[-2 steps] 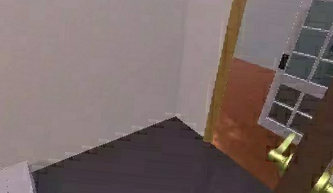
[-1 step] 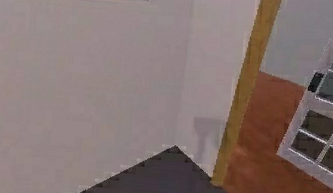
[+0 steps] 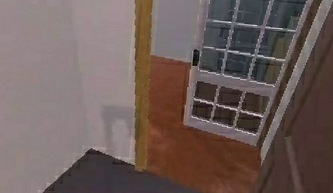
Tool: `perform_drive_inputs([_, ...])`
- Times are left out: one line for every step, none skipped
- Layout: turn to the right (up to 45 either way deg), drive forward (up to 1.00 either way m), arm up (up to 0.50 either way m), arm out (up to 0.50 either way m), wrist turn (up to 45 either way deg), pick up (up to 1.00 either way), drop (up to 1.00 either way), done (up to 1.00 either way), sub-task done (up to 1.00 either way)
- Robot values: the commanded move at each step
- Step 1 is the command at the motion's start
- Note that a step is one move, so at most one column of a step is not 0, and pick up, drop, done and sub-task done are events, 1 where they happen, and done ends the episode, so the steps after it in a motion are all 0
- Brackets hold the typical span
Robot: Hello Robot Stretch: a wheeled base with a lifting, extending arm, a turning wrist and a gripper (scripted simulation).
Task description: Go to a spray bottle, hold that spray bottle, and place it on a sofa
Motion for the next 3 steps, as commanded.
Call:
perform_drive_inputs([0.0,1.00,0.00,0.00,0.0,0.00,0.00,0.00,0.00])
perform_drive_inputs([12.0,0.00,0.00,0.00,0.0,0.00,0.00,0.00,0.00])
perform_drive_inputs([0.0,0.05,0.00,0.00,0.0,0.00,0.00,0.00,0.00])
